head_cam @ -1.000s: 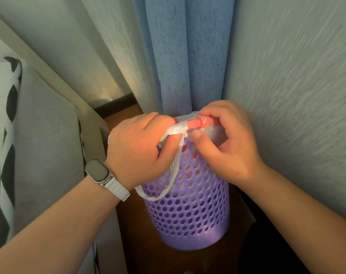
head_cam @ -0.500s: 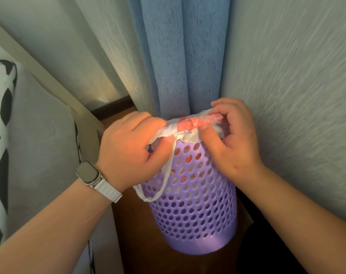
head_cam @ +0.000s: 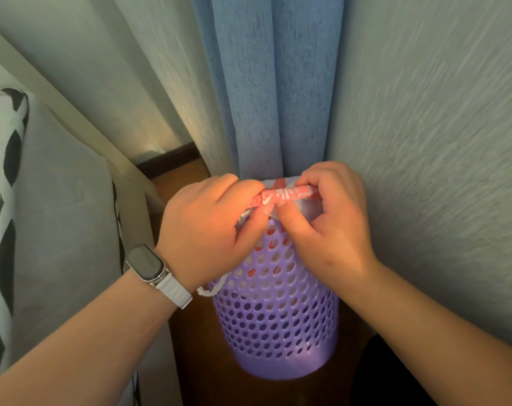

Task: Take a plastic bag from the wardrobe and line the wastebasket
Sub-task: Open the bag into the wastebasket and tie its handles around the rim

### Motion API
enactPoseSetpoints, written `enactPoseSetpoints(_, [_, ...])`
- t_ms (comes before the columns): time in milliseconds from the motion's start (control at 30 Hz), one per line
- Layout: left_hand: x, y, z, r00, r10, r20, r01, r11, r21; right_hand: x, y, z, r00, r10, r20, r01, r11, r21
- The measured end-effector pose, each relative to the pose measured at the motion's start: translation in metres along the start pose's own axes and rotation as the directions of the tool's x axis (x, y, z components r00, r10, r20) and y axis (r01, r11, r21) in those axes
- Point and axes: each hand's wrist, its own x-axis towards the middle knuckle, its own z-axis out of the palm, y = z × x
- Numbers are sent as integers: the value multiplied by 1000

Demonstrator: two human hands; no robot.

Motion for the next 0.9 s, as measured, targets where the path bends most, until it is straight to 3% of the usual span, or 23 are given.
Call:
enactPoseSetpoints(300, [-1, -12, -1, 999, -32, -20, 31, 999, -18, 7, 17, -8, 992, -122, 15, 121, 990, 65])
enactPoseSetpoints(567, [1, -11, -4, 999, -40, -11, 38, 992, -120, 7, 26, -5, 1000, 21, -15, -19, 989, 147])
enactPoseSetpoints(900, [3, 6, -4, 999, -5, 36, 8, 997, -72, 0, 11, -3, 993, -114, -12, 115, 993, 15])
